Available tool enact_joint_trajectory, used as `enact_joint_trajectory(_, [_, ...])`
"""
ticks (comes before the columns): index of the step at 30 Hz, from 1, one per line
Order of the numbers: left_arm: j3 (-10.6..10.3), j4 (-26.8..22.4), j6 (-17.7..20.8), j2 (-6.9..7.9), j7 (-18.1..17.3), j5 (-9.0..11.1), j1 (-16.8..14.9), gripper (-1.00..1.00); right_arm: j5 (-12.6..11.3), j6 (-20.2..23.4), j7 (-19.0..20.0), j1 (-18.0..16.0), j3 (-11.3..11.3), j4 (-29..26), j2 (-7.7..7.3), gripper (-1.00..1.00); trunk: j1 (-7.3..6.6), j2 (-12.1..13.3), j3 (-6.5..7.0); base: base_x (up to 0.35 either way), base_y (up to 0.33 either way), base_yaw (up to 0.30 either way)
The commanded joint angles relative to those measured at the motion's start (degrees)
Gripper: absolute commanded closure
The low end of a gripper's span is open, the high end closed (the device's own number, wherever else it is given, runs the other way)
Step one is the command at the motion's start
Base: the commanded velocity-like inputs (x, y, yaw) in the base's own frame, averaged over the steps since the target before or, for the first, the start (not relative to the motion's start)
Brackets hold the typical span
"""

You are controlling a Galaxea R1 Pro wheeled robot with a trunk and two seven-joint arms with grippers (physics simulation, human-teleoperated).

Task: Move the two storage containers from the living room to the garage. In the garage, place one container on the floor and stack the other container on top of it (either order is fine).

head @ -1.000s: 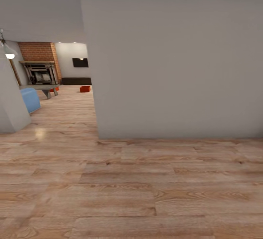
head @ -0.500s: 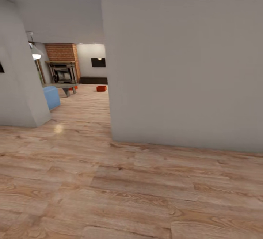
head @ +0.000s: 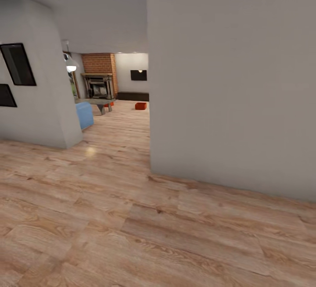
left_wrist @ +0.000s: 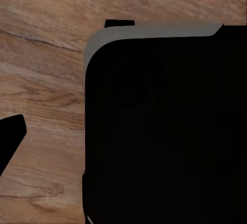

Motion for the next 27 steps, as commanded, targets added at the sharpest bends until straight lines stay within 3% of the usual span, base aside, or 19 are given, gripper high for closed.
enact_joint_trajectory(1, [0.04, 0.00, -0.13, 0.00, 0.02, 0.13, -0.01, -1.00, -0.60, -0.32, 0.38, -0.06, 0.38, 0.17, 0.01, -1.00, 0.03, -0.02, -0.05, 0.322, 0.000, 0.276])
enact_joint_trajectory(21, [0.04, 0.04, -0.13, -0.02, 0.02, 0.13, -0.01, -1.00, -0.60, -0.32, 0.40, -0.07, 0.39, 0.17, 0.01, -1.00, 0.03, -0.02, -0.05, 0.322, 0.000, 0.276])
enact_joint_trajectory(27, [0.04, -0.01, -0.13, -0.01, 0.02, 0.13, -0.01, -1.00, -0.68, -0.30, 0.44, -0.08, 0.32, 0.17, -0.07, -1.00, 0.03, -0.02, -0.05, 0.322, 0.000, 0.076])
